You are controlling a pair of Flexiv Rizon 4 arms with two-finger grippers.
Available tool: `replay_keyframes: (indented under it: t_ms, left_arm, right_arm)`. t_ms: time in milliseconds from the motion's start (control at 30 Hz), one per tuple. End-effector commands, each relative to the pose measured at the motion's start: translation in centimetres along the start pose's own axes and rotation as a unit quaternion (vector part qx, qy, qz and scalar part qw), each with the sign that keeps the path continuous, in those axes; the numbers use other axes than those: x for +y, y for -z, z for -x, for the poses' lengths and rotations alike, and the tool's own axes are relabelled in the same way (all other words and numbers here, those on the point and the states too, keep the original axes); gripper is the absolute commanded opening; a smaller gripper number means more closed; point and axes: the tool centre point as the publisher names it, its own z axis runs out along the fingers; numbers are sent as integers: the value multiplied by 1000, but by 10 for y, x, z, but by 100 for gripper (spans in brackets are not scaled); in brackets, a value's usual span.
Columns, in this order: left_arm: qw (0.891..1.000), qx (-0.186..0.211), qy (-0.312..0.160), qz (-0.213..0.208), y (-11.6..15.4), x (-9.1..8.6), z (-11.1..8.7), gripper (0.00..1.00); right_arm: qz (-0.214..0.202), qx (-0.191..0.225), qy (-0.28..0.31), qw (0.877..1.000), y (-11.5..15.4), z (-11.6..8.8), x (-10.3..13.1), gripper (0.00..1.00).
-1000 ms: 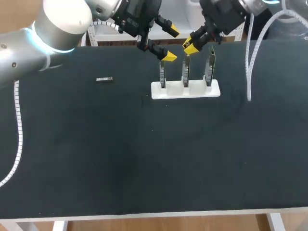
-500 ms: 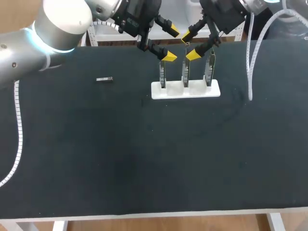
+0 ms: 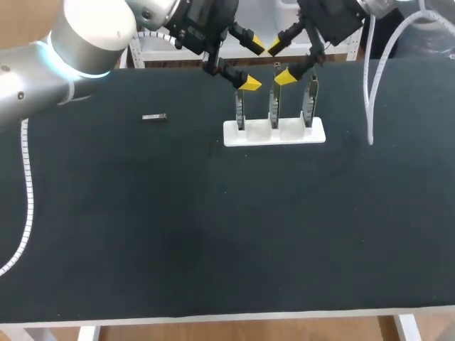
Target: Pick up the optical module with the left hand, and insert it into the network port with the right hand.
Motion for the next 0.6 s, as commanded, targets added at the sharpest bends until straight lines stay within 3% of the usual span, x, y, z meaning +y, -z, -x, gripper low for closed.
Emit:
replay_keyframes:
  t_ms: [33,567,600]
  left_arm:
    - [1000,1,-1,0,0,0,0,100]
    - [1000,1,-1,0,0,0,0,100]
    - [1000,1,-1,0,0,0,0,100]
  right_arm:
    - [-11,2,9,1000,13,8,10,100]
    - [-23,4,21,999,25,18,13,100]
    - [-23,4,21,999,25,18,13,89]
